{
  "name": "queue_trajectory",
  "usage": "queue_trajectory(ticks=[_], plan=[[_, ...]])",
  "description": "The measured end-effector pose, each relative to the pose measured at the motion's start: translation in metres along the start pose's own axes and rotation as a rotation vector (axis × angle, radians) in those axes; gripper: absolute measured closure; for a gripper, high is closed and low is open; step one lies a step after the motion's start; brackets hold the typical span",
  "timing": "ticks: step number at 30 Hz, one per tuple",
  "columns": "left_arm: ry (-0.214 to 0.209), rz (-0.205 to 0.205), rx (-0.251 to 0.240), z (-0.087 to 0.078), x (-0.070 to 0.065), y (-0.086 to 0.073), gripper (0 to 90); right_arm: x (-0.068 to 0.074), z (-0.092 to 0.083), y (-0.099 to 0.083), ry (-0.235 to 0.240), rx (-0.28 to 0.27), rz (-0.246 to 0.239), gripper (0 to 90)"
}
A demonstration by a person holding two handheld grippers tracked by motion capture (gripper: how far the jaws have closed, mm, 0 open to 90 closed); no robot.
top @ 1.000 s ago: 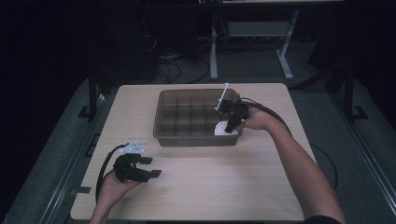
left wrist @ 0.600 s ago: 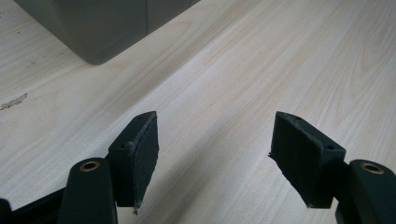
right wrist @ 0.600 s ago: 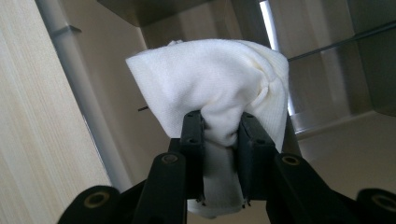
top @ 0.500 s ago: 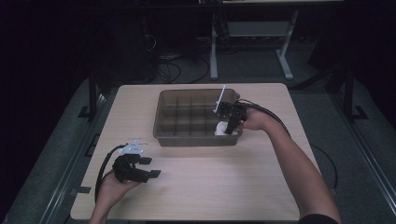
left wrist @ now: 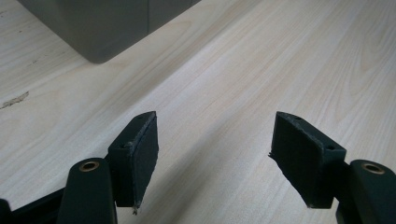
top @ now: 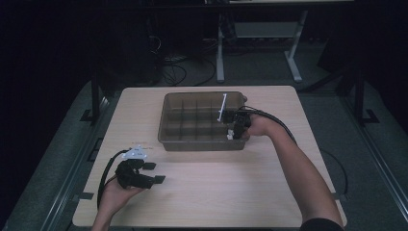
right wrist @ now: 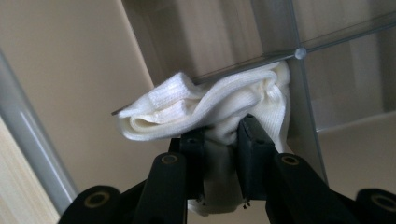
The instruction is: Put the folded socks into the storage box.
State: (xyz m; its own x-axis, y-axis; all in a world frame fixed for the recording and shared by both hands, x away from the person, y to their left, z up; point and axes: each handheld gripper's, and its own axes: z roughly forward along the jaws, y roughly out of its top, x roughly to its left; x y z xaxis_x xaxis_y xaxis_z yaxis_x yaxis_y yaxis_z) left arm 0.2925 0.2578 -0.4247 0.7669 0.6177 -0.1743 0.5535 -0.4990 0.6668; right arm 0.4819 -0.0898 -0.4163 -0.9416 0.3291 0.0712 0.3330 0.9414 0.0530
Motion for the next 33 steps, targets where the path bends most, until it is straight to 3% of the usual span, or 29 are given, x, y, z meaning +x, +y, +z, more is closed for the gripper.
queue_trajectory(ticks=[4,9,15,24,27,33], plan=[[-0.001,0.003,0.001,0.000,0.000,0.000,31.7,0.000,-0.001,0.000,-0.002,-0.001,0.000,69.8],[-0.001,0.012,0.003,0.000,-0.001,0.001,31.7,0.001,-0.009,-0.004,-0.023,-0.025,0.021,56.4],[-0.001,0.015,0.003,0.000,-0.002,0.002,31.7,0.004,-0.026,-0.012,-0.026,-0.082,0.027,56.6],[-0.003,0.017,0.003,0.000,-0.004,0.002,31.7,0.014,-0.046,-0.008,0.000,-0.197,-0.006,78.7],[-0.002,0.016,0.004,0.000,-0.003,0.002,31.7,0.016,-0.042,-0.004,0.002,-0.176,-0.021,86.4],[-0.004,0.019,0.008,0.000,-0.002,0.001,31.7,0.013,-0.032,-0.002,0.018,-0.154,-0.012,89.6]])
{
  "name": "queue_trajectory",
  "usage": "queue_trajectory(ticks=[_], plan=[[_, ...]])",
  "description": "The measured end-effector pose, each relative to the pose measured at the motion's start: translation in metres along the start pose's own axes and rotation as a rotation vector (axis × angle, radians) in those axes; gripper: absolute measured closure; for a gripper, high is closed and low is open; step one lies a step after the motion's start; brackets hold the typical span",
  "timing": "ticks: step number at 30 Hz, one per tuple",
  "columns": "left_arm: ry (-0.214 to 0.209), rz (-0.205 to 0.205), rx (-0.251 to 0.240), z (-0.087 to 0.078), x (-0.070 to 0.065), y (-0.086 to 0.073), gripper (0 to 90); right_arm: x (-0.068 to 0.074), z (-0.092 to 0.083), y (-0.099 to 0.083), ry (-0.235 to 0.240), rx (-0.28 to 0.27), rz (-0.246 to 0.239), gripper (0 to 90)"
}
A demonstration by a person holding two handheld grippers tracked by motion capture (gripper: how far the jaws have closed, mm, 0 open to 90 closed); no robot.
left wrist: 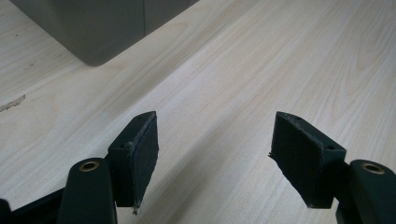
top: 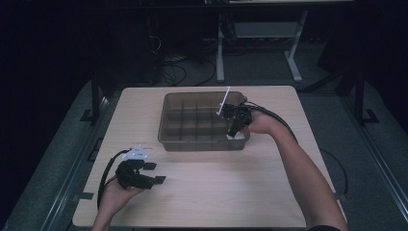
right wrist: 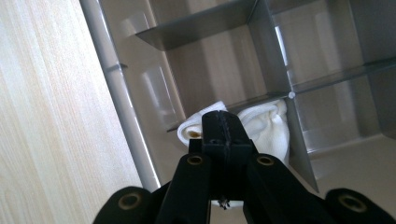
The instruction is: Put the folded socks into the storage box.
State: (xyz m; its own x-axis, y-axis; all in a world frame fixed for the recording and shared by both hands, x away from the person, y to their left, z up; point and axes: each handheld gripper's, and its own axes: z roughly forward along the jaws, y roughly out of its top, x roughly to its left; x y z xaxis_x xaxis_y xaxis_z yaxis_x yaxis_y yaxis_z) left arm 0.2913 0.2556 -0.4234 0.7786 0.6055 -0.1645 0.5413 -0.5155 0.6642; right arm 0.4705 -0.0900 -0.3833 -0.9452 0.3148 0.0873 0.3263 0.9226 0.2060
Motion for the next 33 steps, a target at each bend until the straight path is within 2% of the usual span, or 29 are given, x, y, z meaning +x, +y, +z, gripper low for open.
queue_trajectory(ticks=[4,10,14,20,25,33], plan=[[0.002,-0.004,-0.006,0.000,-0.001,0.000,31.7,-0.001,0.004,-0.001,0.005,0.027,0.010,89.8],[-0.001,-0.004,-0.006,0.000,-0.001,0.001,31.7,-0.002,0.007,-0.002,0.002,0.039,0.016,89.8],[0.001,0.001,-0.010,0.000,-0.002,0.001,31.7,-0.002,0.018,-0.002,0.008,0.082,0.010,89.7],[-0.004,0.005,0.000,0.001,-0.002,0.001,31.7,-0.003,0.013,-0.004,0.004,0.065,0.018,87.0],[0.001,0.001,-0.008,-0.001,-0.002,0.000,31.7,-0.003,0.002,-0.006,-0.009,0.016,0.031,82.4],[0.000,0.005,-0.009,-0.002,-0.002,0.002,31.6,-0.003,-0.012,-0.014,-0.034,-0.018,0.050,77.7]])
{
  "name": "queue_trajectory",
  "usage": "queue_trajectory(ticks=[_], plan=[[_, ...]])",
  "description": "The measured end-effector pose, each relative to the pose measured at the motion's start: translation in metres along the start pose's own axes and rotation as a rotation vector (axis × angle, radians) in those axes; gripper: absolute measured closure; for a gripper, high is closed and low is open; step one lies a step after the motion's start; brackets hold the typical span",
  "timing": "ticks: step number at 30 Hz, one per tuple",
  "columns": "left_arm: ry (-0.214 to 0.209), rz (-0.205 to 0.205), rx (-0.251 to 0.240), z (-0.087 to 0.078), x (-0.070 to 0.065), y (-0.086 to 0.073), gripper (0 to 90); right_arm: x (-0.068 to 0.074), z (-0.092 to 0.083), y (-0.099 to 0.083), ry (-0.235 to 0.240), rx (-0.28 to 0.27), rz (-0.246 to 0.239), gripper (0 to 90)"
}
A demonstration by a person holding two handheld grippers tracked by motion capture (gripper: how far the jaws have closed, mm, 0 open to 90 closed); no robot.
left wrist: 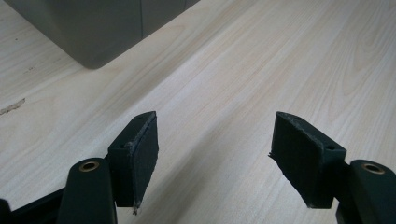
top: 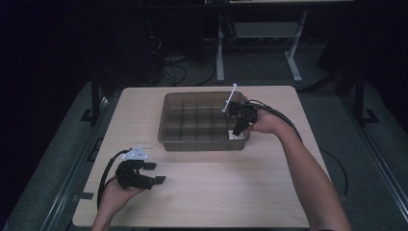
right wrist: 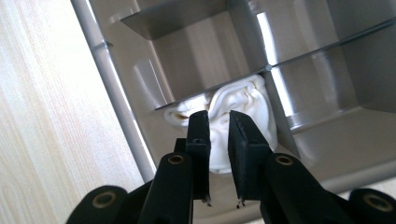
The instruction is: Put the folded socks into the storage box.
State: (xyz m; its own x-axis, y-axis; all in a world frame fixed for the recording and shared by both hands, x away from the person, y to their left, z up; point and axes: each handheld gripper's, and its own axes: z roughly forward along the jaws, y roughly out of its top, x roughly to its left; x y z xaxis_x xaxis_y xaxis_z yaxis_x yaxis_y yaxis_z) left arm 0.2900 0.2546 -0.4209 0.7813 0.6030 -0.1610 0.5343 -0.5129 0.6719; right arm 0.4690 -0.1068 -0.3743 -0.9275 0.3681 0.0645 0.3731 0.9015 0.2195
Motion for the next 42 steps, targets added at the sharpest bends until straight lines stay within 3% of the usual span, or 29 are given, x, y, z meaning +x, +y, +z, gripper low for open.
queue_trajectory(ticks=[13,42], plan=[[0.004,0.004,0.001,-0.002,-0.003,0.000,31.4,0.003,-0.020,-0.010,-0.016,-0.047,0.020,74.4],[0.003,0.002,0.003,-0.002,-0.003,-0.002,31.2,0.006,-0.045,-0.042,-0.031,-0.113,0.076,68.8]])
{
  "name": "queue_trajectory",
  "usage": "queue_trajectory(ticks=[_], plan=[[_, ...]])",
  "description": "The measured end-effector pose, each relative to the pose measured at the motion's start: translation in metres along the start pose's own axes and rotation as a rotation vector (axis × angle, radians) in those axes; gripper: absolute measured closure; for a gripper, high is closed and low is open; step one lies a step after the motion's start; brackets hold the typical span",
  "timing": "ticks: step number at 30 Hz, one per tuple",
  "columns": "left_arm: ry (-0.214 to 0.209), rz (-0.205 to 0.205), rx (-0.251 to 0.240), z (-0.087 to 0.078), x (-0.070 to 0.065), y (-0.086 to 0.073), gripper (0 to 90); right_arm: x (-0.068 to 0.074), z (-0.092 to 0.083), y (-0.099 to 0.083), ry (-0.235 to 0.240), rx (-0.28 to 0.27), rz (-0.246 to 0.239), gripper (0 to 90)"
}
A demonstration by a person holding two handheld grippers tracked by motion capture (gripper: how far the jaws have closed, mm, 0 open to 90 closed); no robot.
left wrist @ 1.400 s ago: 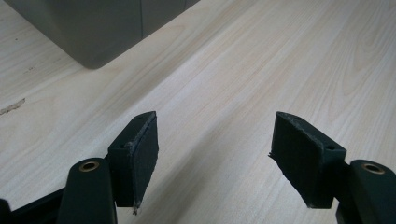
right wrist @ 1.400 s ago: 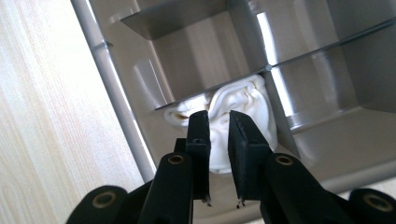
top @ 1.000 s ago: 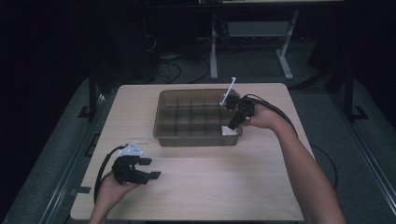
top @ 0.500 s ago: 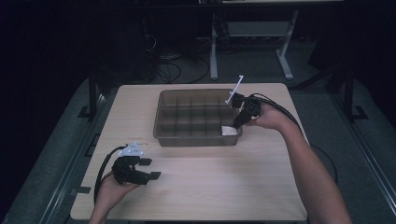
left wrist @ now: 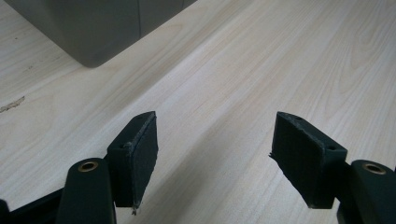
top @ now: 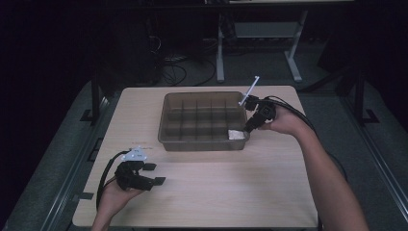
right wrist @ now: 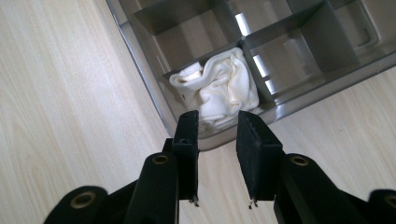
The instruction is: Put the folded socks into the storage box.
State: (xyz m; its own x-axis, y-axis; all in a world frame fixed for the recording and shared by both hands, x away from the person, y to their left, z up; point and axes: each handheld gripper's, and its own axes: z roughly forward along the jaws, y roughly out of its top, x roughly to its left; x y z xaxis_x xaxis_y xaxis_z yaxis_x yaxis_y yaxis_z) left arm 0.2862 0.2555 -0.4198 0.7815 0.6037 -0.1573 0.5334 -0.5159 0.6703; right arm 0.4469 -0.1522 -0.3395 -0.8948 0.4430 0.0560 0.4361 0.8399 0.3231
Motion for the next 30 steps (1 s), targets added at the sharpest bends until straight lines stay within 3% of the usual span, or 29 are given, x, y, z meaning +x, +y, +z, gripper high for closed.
queue_trajectory(ticks=[30], plan=[[0.003,-0.001,0.005,0.000,0.000,-0.001,30.7,0.006,-0.013,-0.037,-0.008,-0.036,0.048,59.6]])
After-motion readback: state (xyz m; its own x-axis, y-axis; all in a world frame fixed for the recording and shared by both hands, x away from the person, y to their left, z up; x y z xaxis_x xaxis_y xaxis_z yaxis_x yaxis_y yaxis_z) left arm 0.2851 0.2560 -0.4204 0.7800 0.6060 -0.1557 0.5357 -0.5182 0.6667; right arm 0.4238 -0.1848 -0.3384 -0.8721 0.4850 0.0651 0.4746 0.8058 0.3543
